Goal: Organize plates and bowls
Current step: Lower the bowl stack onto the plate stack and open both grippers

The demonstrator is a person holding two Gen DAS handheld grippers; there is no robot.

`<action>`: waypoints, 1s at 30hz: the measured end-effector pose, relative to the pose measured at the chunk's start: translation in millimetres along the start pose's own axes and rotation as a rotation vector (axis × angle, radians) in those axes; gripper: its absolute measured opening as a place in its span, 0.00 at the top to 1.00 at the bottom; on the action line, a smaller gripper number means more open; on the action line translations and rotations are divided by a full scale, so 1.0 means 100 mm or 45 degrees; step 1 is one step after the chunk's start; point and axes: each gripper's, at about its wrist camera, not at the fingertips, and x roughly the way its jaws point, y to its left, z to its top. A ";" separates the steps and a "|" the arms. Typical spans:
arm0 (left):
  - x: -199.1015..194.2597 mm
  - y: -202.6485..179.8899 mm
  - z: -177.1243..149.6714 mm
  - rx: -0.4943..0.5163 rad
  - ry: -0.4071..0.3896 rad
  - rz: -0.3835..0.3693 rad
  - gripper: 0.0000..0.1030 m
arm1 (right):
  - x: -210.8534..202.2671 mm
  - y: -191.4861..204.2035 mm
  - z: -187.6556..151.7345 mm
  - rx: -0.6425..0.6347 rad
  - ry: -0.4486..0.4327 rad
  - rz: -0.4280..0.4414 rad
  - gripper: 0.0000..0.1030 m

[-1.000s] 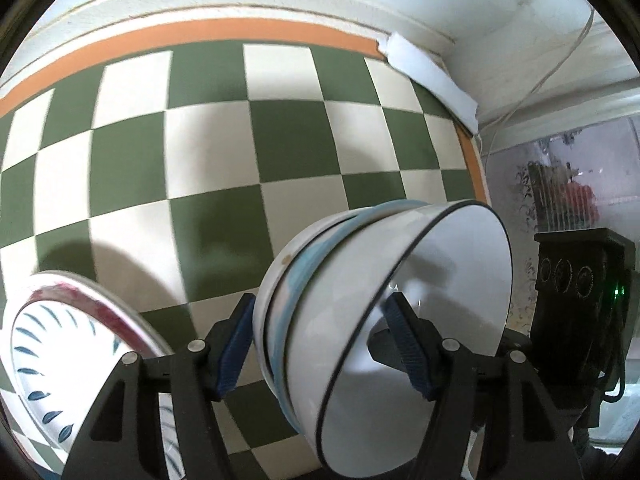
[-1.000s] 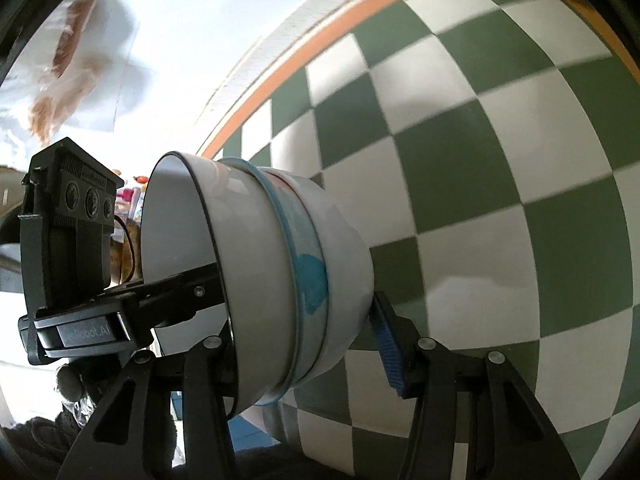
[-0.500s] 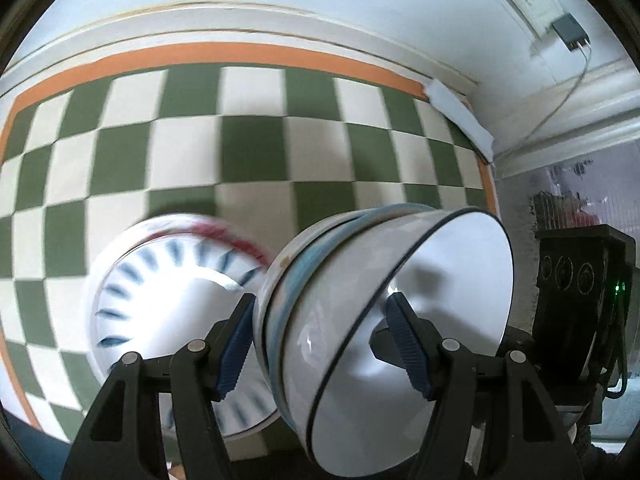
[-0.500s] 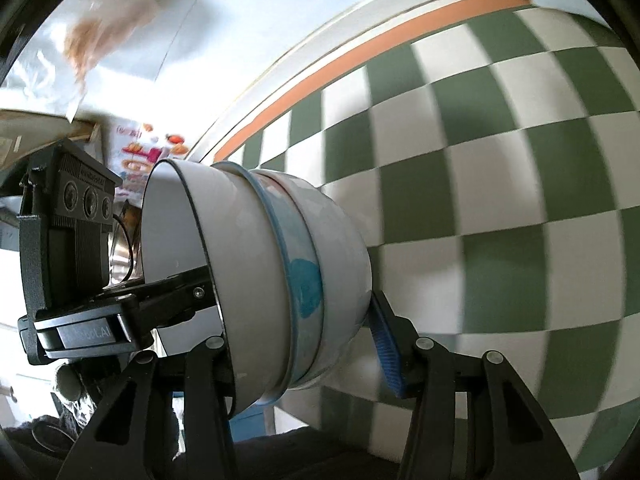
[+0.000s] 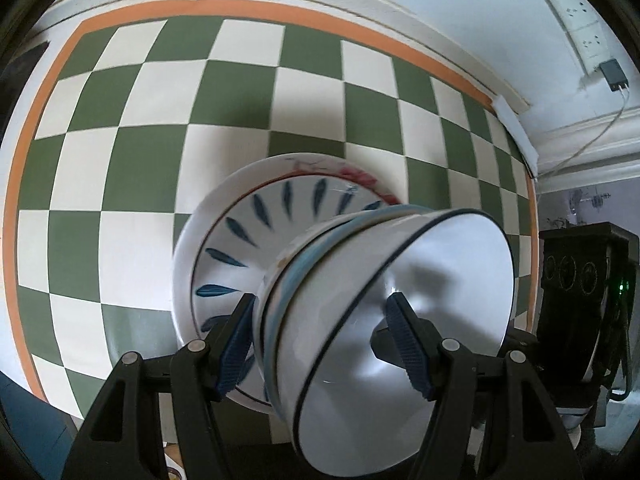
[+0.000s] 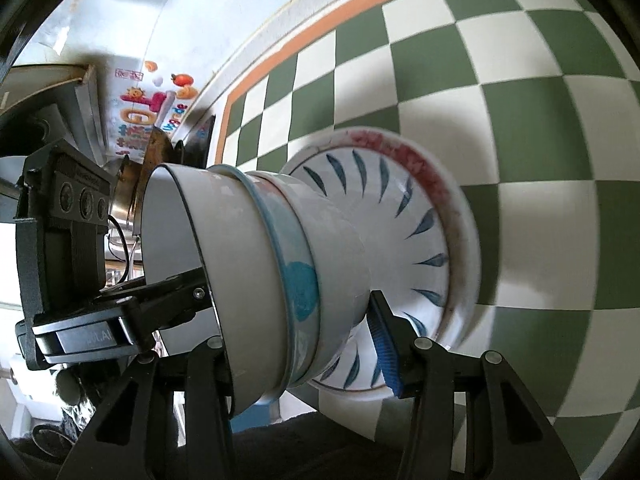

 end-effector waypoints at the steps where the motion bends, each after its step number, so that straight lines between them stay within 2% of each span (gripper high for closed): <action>1: 0.02 0.02 0.00 -0.003 0.002 -0.001 0.38 | 0.04 0.00 0.00 -0.001 0.005 -0.002 0.50; 5: 0.07 0.11 0.03 -0.023 0.013 -0.013 0.38 | 0.18 0.01 0.06 0.004 0.026 -0.020 0.50; 15: 0.16 0.17 0.09 -0.026 0.033 -0.027 0.38 | 0.20 -0.01 0.12 0.033 0.038 -0.049 0.50; 30: 0.15 0.08 0.13 0.010 0.027 0.019 0.38 | 0.21 -0.03 0.18 0.053 0.063 -0.085 0.50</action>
